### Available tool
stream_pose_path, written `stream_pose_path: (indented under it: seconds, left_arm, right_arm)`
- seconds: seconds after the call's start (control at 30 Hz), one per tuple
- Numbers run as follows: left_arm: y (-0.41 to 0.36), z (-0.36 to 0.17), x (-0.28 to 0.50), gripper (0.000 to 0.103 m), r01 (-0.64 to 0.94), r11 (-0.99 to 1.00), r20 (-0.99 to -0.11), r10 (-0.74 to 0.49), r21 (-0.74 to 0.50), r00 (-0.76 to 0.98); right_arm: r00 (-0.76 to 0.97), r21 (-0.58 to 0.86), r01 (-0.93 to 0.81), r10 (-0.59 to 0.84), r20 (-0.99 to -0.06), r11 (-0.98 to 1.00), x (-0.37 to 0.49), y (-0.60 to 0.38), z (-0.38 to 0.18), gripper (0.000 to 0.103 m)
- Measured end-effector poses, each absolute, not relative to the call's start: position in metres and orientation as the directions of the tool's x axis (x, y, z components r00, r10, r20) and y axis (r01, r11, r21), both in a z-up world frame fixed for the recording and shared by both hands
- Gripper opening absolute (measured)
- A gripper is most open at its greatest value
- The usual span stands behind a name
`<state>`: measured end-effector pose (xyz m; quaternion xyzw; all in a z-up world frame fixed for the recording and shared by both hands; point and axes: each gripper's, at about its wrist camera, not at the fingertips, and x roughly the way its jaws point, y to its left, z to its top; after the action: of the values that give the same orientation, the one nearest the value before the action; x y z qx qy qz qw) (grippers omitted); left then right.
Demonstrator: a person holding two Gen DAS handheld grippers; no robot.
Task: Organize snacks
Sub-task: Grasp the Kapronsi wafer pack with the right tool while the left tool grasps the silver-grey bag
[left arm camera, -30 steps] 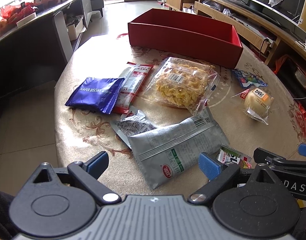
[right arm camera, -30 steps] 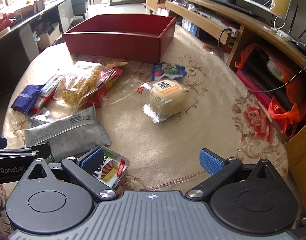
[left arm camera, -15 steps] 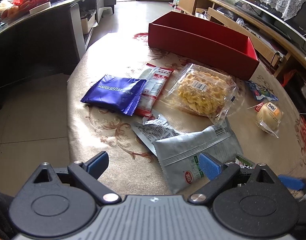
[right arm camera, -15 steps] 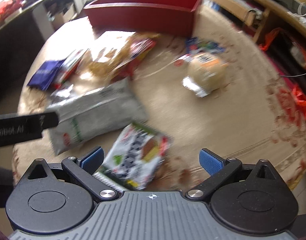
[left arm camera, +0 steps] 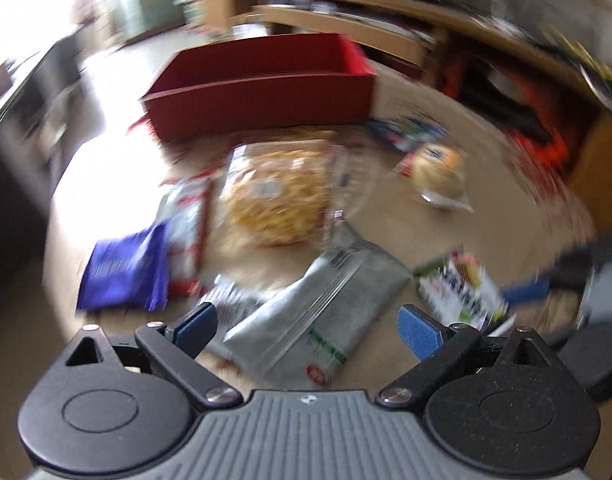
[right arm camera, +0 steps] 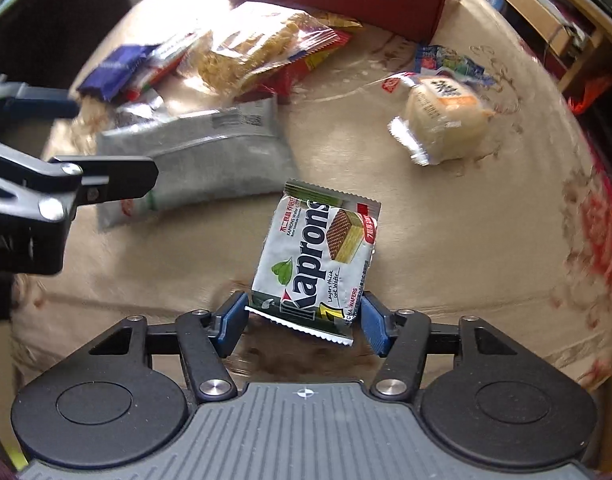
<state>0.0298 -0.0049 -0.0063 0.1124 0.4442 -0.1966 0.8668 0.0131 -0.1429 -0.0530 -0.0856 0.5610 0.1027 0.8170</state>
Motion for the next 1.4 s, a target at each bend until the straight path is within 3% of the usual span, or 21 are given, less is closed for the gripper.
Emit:
stream_pose_path:
  seconds: [0.2,0.23,0.3,0.37,0.53,0.67,0.8,0.93,1.03,1.17,1.23,1.27,1.3,1.37,1.4]
  left_arm:
    - [-0.037,-0.025,0.051,0.092,0.626,0.776,-0.852,-0.276,0.075,0.444]
    - [-0.041,-0.030,0.051,0.092,0.650,0.756,-0.860,-0.279,0.078,0.428]
    - [-0.050,-0.040,0.052,0.081,0.675,0.731,-0.875,-0.261,0.097,0.408]
    - [-0.052,-0.049,0.055,0.083,0.679,0.726,-0.890,-0.233,0.109,0.392]
    - [-0.047,-0.051,0.064,0.085,0.652,0.754,-0.899,-0.228,0.080,0.374]
    - [-0.044,-0.052,0.070,0.088,0.618,0.784,-0.911,-0.214,0.054,0.352]
    - [-0.044,-0.049,0.068,0.074,0.598,0.801,-0.913,-0.225,0.026,0.340]
    - [-0.051,-0.049,0.069,0.071,0.566,0.824,-0.914,-0.212,0.023,0.345]
    - [-0.052,-0.050,0.069,0.072,0.562,0.827,-0.915,-0.208,0.025,0.347]
    - [-0.054,-0.054,0.073,0.087,0.578,0.816,-0.916,-0.213,0.025,0.340]
    - [-0.054,-0.054,0.074,0.087,0.565,0.824,-0.918,-0.207,0.023,0.339]
    - [-0.055,-0.053,0.074,0.081,0.563,0.826,-0.918,-0.207,0.020,0.337]
    - [-0.055,-0.051,0.073,0.065,0.556,0.831,-0.917,-0.210,0.016,0.340]
    - [-0.054,-0.045,0.073,0.048,0.535,0.845,-0.916,-0.218,-0.005,0.336]
    - [-0.051,-0.044,0.074,0.045,0.517,0.856,-0.916,-0.227,-0.027,0.329]
  right_arm:
    - [0.334,-0.018,-0.282,0.080,-0.939,0.959,0.029,-0.162,-0.056,0.068]
    - [0.338,-0.027,-0.275,0.070,-0.939,0.961,0.032,-0.163,-0.060,0.071]
    - [0.341,-0.026,-0.290,0.078,-0.937,0.957,0.033,-0.163,-0.061,0.074]
    - [0.356,-0.054,-0.287,0.054,-0.933,0.956,0.033,-0.165,-0.065,0.093]
    - [0.334,0.018,-0.198,0.085,-0.939,0.980,0.042,-0.184,-0.069,0.102]
    - [0.348,0.102,-0.130,0.141,-0.927,0.986,0.049,-0.199,-0.055,0.100]
    - [0.384,0.128,-0.096,0.156,-0.910,0.987,0.057,-0.204,-0.046,0.100]
    - [0.329,0.137,-0.082,0.157,-0.931,0.987,0.066,-0.194,-0.060,0.099]
    - [0.364,-0.007,-0.112,0.035,-0.931,0.994,0.067,-0.179,-0.065,0.095]
    - [0.369,-0.021,-0.117,0.023,-0.929,0.993,0.066,-0.181,-0.066,0.088]
    - [0.374,-0.027,-0.126,0.022,-0.927,0.992,0.066,-0.181,-0.065,0.079]
    - [0.381,-0.033,-0.127,0.018,-0.924,0.991,0.064,-0.183,-0.063,0.065]
    - [0.390,-0.031,-0.123,0.020,-0.921,0.992,0.062,-0.185,-0.060,0.064]
    - [0.379,0.000,-0.104,0.039,-0.925,0.995,0.058,-0.194,-0.057,0.064]
    - [0.378,0.003,-0.098,0.040,-0.925,0.995,0.054,-0.195,-0.057,0.064]
